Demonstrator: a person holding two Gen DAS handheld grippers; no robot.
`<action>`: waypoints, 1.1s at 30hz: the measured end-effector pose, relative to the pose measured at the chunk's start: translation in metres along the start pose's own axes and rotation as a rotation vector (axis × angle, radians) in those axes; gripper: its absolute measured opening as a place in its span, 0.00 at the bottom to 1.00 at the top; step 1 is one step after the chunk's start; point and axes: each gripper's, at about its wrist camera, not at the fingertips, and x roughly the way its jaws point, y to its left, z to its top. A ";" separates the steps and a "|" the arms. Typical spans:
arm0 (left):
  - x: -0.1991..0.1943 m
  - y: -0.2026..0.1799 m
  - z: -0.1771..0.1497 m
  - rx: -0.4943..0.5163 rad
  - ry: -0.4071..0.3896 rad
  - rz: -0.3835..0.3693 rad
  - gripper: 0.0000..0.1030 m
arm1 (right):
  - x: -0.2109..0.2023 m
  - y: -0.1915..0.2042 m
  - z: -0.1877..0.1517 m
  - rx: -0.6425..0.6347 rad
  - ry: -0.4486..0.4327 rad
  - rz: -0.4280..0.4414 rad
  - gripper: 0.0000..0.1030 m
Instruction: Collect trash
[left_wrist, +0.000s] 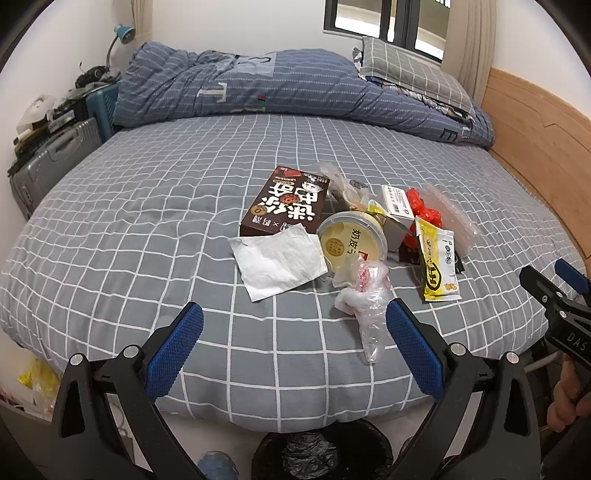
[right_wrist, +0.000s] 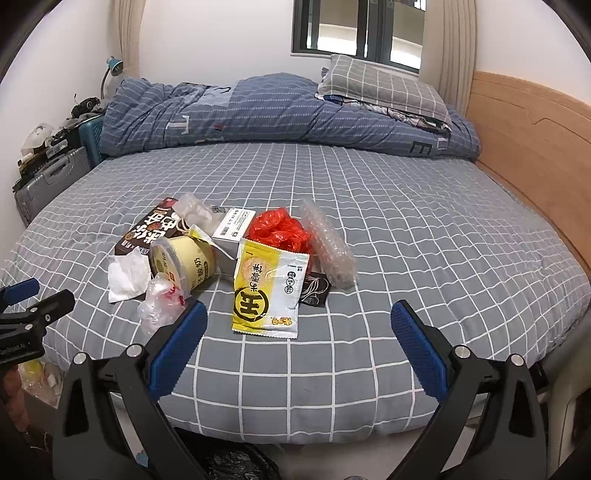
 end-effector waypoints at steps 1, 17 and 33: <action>0.000 0.000 0.000 -0.003 -0.001 0.000 0.94 | 0.000 0.000 0.000 0.001 0.000 0.001 0.93; 0.000 0.004 0.000 -0.010 0.004 0.004 0.94 | -0.002 0.001 -0.001 -0.001 -0.005 0.002 0.93; 0.001 0.009 -0.001 -0.029 0.016 -0.004 0.94 | 0.001 0.001 -0.002 0.004 0.002 -0.004 0.93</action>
